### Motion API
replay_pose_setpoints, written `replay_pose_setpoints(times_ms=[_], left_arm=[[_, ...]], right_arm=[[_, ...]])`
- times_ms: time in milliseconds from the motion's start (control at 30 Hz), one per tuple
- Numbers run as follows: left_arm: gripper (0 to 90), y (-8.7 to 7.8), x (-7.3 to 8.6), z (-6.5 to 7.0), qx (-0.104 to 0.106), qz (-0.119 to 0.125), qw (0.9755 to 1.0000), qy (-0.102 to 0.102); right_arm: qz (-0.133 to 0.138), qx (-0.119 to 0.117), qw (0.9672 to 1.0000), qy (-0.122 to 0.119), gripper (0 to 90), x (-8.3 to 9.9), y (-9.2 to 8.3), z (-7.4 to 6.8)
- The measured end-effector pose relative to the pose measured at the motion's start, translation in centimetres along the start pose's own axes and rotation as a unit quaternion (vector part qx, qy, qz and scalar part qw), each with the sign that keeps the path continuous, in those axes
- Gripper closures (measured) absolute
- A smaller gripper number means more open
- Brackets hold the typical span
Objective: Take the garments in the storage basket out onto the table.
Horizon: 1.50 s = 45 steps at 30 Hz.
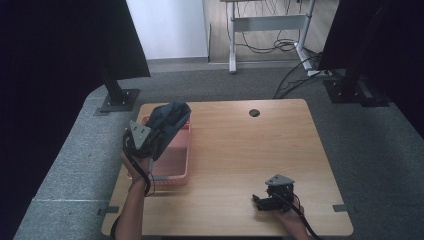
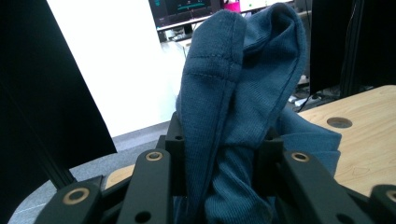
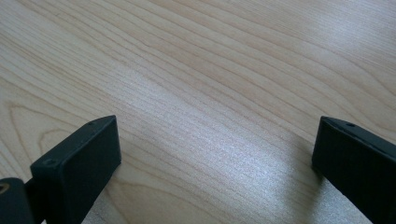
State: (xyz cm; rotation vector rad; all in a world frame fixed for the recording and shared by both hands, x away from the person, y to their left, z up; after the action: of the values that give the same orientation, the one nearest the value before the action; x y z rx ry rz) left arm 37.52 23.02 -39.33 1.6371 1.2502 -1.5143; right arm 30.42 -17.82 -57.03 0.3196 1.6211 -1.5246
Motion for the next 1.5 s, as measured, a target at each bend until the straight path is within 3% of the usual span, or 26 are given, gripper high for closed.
replay_pose_setpoints(times_ms=[667,1500], left_arm=[[66.2,-1.6,-1.1,0.7,0.003,0.027,0.9996,0.001],[66.1,-1.8,-2.7,1.9,0.01,0.046,0.9989,0.007]], right_arm=[[0.0,0.0,1.0,0.0,0.8,0.0,0.0,0.0],[0.0,0.0,1.0,0.0,0.8,0.0,0.0,0.0]])
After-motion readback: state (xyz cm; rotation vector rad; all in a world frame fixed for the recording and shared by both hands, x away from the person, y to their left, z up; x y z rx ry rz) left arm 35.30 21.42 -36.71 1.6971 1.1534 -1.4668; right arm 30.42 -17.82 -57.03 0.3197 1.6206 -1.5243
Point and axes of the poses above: each handheld gripper's, and its own axes: y roughly forward along the jaws, x roughly out of its underside, z roughly to its right, the point moved 1 cm from there along y, roughly forward along the jaws, and after that the axes turned 11 degrees about x, right-handed, at the moved point
